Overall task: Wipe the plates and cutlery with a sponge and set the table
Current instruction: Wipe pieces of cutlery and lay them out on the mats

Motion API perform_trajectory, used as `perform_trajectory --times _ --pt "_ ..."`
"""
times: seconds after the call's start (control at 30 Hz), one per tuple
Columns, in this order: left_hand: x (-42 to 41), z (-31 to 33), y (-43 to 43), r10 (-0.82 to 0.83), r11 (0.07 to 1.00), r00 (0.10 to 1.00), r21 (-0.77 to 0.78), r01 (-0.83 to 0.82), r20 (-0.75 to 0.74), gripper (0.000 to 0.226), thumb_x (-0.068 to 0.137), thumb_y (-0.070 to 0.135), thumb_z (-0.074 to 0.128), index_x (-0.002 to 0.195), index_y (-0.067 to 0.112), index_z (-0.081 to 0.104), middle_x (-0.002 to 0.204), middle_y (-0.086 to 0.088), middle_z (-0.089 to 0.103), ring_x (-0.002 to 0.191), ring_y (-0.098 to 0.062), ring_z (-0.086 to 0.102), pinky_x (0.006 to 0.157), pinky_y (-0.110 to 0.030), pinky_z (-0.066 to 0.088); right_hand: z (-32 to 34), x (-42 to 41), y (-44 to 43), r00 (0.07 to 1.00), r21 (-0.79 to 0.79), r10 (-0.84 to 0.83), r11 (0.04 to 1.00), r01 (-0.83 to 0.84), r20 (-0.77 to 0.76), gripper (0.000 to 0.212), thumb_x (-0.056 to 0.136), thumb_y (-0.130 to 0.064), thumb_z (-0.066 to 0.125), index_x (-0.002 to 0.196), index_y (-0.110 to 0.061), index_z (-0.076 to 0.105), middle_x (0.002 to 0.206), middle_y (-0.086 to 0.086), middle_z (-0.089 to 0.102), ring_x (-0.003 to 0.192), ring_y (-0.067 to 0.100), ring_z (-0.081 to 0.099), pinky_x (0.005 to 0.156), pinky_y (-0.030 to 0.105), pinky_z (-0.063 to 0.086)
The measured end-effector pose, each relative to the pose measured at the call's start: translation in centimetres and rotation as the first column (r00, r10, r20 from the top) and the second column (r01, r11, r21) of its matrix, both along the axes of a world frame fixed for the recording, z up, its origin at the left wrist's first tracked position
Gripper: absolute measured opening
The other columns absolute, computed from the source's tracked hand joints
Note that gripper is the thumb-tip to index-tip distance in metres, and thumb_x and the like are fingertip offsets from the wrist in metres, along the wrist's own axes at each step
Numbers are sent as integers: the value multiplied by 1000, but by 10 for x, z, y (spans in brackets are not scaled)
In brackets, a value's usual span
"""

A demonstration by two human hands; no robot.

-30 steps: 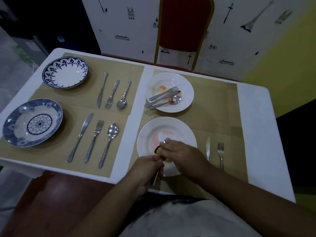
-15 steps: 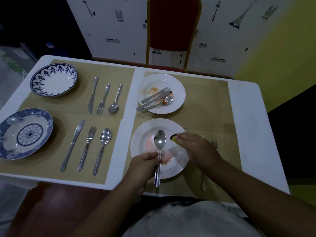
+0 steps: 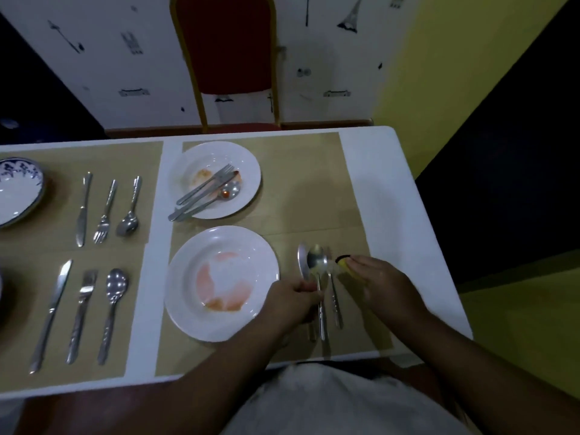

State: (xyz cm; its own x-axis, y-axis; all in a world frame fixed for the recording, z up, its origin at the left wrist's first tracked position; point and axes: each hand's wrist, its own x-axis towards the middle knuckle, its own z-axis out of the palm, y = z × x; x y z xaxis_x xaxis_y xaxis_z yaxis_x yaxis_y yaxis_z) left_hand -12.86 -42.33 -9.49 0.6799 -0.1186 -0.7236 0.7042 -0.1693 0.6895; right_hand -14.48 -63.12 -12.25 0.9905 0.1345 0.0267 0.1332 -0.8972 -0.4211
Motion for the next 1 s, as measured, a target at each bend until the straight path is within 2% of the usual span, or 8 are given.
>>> perform_trajectory --times 0.1,0.33,0.53,0.6,0.67,0.73,0.8,1.0 --pt "1 -13 -33 -49 998 999 35 49 -22 8 85 5 76 80 11 79 64 -9 66 56 -17 59 58 -28 49 -10 -4 -30 997 -24 -56 998 55 -49 66 69 13 62 128 -16 61 129 3 61 116 22 58 98 30 43" --pt "12 -35 -89 -154 966 985 221 135 72 19 85 9 74 71 21 77 72 2 74 73 -13 70 74 -33 61 -21 1 -70 992 38 -84 995 88 -90 74 69 16 58 133 -22 55 134 -3 56 123 14 51 101 18 31" --pt "10 -43 -101 -322 882 919 426 204 227 10 86 11 71 89 14 80 84 -1 77 81 -12 72 80 -32 60 -27 9 -79 997 110 -49 992 56 -63 66 72 17 60 128 -17 59 126 1 62 114 19 57 93 23 41" --pt "6 -43 -102 -425 814 840 549 190 338 9 89 13 67 92 15 76 87 -1 74 82 -11 69 80 -28 56 -30 9 -79 998 97 -25 995 31 -64 62 72 15 63 126 -15 61 122 4 64 109 23 59 88 29 47" --pt "9 -48 -101 -607 691 668 701 176 430 21 88 16 66 108 16 71 104 -2 72 99 -14 65 95 -32 51 -39 8 -80 997 72 12 997 -7 -76 62 72 15 64 127 -14 59 123 8 62 111 27 58 89 34 49" --pt "13 -57 -100 -796 513 500 819 257 342 58 86 27 71 140 15 55 142 -8 59 134 -26 51 115 -39 38 -51 7 -80 993 25 43 999 -41 -111 63 77 10 61 134 -17 53 133 8 56 123 29 51 100 36 43" --pt "14 -64 -100 -897 349 398 863 366 193 89 87 42 71 157 11 27 165 -9 27 153 -32 20 123 -44 24 -55 3 -78 989 -2 52 999 -52 -139 67 79 10 58 138 -18 47 142 8 48 133 30 40 110 36 31" --pt "14 -71 -97 -942 248 314 877 411 119 92 94 49 61 161 12 10 169 -8 7 156 -28 0 127 -44 12 -50 -2 -78 988 65 33 998 -23 -152 82 68 24 54 139 -15 46 146 10 43 138 29 33 111 31 22"
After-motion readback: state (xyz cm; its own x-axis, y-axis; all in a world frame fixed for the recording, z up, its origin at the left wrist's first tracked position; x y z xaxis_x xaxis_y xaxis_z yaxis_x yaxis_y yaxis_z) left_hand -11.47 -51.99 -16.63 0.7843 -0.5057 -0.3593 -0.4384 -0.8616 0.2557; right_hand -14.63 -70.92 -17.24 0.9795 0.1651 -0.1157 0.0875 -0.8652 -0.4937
